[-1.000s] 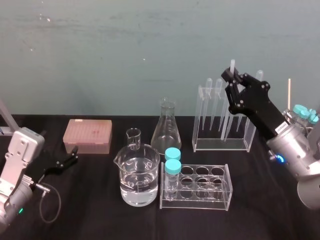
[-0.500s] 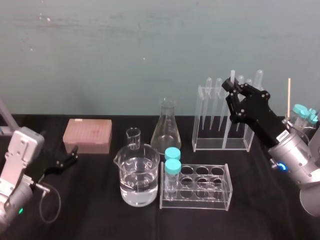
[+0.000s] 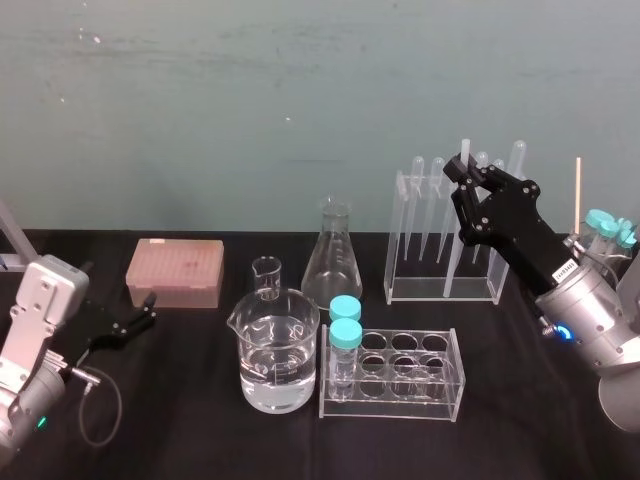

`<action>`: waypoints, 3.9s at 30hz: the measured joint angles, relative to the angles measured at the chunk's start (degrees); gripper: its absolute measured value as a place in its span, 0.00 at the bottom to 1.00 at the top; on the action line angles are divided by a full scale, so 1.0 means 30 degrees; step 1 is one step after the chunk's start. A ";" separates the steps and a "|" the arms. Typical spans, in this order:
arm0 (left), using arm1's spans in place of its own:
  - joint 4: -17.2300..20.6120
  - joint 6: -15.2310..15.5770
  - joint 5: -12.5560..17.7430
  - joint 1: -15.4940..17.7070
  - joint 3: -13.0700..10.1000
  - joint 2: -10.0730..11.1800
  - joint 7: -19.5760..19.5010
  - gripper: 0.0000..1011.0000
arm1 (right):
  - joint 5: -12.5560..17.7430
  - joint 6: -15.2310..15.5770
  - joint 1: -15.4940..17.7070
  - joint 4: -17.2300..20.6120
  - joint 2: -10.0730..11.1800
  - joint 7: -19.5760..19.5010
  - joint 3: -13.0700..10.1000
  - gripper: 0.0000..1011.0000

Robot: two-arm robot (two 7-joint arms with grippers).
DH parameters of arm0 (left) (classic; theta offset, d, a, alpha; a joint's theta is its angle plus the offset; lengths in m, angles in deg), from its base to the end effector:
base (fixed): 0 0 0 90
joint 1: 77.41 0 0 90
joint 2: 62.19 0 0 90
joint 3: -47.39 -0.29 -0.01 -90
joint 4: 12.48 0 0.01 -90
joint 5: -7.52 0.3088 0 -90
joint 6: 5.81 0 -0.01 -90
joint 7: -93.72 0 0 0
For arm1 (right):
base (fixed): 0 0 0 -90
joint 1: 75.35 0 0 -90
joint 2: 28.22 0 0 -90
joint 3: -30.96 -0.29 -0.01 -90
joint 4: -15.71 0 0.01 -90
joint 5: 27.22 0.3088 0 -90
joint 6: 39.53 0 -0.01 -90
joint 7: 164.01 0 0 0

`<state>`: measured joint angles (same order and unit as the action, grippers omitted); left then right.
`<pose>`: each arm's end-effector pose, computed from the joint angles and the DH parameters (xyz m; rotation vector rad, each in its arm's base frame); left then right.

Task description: Pick up the stirring rod with one hand, then place it down.

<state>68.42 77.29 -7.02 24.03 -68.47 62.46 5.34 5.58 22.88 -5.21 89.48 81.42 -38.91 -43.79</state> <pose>0.3581 0.0827 -0.3022 0.3046 -0.2853 1.2480 0.4171 -0.0540 -0.2631 0.3960 -0.3224 -0.8379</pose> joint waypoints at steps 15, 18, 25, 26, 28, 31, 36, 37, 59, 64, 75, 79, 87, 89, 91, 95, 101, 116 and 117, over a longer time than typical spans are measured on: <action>0.0000 -0.0001 0.0000 0.0001 0.0000 0.0000 -0.0001 0.99 | 0.0000 -0.0031 -0.0024 -0.0006 -0.0010 -0.0004 0.0002 0.07; 0.0000 0.0000 0.0000 0.0001 0.0000 0.0000 0.0000 0.99 | 0.0000 -0.0033 -0.0027 -0.0008 -0.0010 -0.0006 0.0001 0.07; 0.0000 -0.0001 0.0000 0.0000 0.0000 0.0000 0.0000 0.99 | 0.0000 -0.0033 -0.0028 -0.0007 -0.0010 -0.0011 0.0001 0.07; -0.0001 0.0000 -0.0001 0.0001 -0.0001 -0.0001 0.0000 0.99 | 0.0000 -0.0034 -0.0028 -0.0006 -0.0010 -0.0010 0.0002 0.07; -0.0001 -0.0001 0.0000 0.0000 0.0000 0.0000 0.0001 0.99 | 0.0000 -0.0033 -0.0027 -0.0006 -0.0011 -0.0012 0.0002 0.07; 0.0000 -0.0001 0.0000 0.0000 -0.0001 0.0000 0.0000 0.99 | 0.0000 -0.0033 -0.0027 -0.0005 -0.0010 -0.0012 0.0001 0.07; 0.0000 -0.0001 0.0000 0.0000 -0.0001 0.0000 0.0000 0.99 | 0.0000 -0.0033 -0.0027 -0.0006 -0.0010 -0.0012 0.0002 0.07; 0.0000 0.0000 0.0000 0.0000 -0.0001 0.0000 0.0001 0.99 | 0.0000 -0.0033 -0.0028 -0.0006 -0.0010 -0.0012 0.0001 0.07; 0.0000 -0.0001 0.0000 0.0000 -0.0001 0.0000 0.0000 0.99 | 0.0000 -0.0032 -0.0027 -0.0006 -0.0011 -0.0011 0.0001 0.07; 0.0000 -0.0001 0.0000 0.0000 -0.0001 0.0000 0.0001 0.99 | 0.0000 -0.0031 -0.0028 -0.0005 -0.0010 -0.0011 0.0001 0.07; 0.0000 0.0000 -0.0001 0.0000 -0.0001 0.0000 0.0000 0.99 | 0.0000 -0.0032 -0.0028 -0.0005 -0.0010 -0.0011 0.0001 0.07; 0.0000 0.0000 -0.0001 0.0000 -0.0001 0.0000 0.0000 0.99 | 0.0000 -0.0031 -0.0028 -0.0006 -0.0010 -0.0012 0.0001 0.07; -0.0001 0.0000 -0.0001 0.0000 -0.0001 0.0000 0.0000 0.99 | 0.0000 -0.0031 -0.0028 -0.0005 -0.0010 -0.0012 0.0001 0.07; 0.0001 -0.0001 0.0000 0.0001 0.0000 0.0000 0.0000 0.99 | 0.0000 -0.0031 -0.0028 -0.0006 -0.0010 -0.0011 0.0001 0.07; 0.0000 -0.0001 0.0000 0.0000 0.0000 0.0000 0.0000 0.99 | 0.0000 -0.0031 -0.0028 -0.0005 -0.0010 -0.0011 0.0001 0.07; 0.0000 -0.0001 0.0000 0.0000 -0.0001 0.0000 0.0000 0.99 | 0.0001 -0.0031 -0.0028 -0.0006 -0.0009 -0.0011 0.0001 0.07; -0.0001 -0.0001 0.0000 0.0001 0.0000 0.0001 0.0000 0.99 | 0.0000 -0.0031 -0.0027 -0.0005 -0.0010 -0.0012 0.0001 0.07; 0.0000 0.0000 0.0000 0.0000 0.0000 0.0000 0.0000 0.99 | 0.0001 -0.0031 -0.0027 -0.0006 -0.0010 -0.0011 0.0001 0.07; 0.0000 0.0000 0.0000 0.0001 -0.0001 0.0000 0.0000 0.99 | 0.0000 -0.0031 -0.0028 -0.0005 -0.0009 -0.0010 0.0001 0.07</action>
<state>68.42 77.29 -7.02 24.03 -68.47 62.46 5.34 5.58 22.79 -5.29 89.47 81.40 -38.94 -43.79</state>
